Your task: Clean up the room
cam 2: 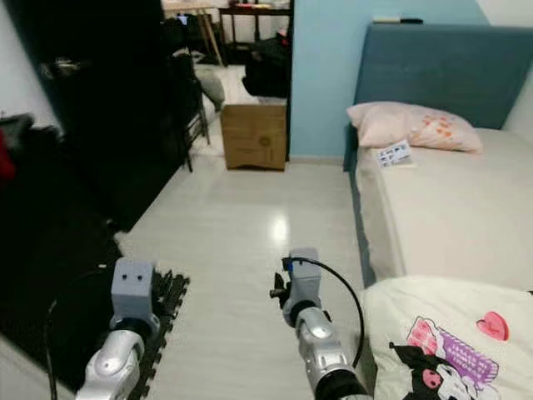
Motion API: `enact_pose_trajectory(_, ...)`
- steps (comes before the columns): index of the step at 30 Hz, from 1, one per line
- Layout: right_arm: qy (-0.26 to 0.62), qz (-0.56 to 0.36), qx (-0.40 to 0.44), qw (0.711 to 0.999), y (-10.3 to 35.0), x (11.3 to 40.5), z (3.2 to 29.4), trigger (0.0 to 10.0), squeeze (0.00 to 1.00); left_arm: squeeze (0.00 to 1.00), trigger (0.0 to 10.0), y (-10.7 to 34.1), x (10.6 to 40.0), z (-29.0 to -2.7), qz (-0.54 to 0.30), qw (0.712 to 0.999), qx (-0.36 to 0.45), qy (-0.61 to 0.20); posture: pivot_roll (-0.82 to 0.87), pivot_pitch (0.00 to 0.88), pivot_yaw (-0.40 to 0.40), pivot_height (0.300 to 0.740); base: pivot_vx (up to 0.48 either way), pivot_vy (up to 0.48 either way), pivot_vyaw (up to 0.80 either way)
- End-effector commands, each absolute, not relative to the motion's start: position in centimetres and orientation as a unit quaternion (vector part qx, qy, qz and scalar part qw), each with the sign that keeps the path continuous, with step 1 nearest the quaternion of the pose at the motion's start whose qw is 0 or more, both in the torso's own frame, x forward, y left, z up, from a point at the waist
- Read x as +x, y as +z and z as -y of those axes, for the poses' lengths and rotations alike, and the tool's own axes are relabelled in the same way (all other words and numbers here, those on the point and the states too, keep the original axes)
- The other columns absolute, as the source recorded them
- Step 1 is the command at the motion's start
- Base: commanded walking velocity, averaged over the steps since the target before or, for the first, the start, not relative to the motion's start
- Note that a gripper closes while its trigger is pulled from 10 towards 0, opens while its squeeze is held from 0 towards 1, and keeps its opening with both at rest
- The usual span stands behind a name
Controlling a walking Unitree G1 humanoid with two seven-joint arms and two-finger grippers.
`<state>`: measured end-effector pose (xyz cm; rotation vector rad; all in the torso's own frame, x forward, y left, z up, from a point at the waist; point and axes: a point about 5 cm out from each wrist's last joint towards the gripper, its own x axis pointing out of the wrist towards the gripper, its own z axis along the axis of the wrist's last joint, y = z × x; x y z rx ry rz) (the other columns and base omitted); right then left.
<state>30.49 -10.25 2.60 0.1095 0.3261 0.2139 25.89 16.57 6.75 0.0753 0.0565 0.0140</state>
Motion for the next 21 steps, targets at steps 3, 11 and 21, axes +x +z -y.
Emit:
enact_pose_trajectory(3,0.102,-0.158,0.059,0.980,2.68,30.58,10.53,10.0,0.00,0.00,10.0,6.44,25.91,-16.33,-0.033,0.999,0.032,0.003,0.01,0.000,0.006,0.740,0.386,0.000,-0.80)
enact_pose_trajectory(11,0.102,-0.158,0.048,0.981,2.66,30.59,10.77,10.0,0.00,0.00,10.0,6.17,25.82,-16.18,-0.035,0.999,0.027,0.002,-0.01,0.000,0.005,0.740,0.387,0.000,0.00)
enact_pose_trajectory(21,0.098,-0.158,0.045,0.982,2.65,30.61,11.18,10.0,0.00,0.00,10.0,6.14,25.92,-15.89,-0.032,0.999,0.023,0.001,-0.01,0.000,0.006,0.740,0.390,0.000,0.00)
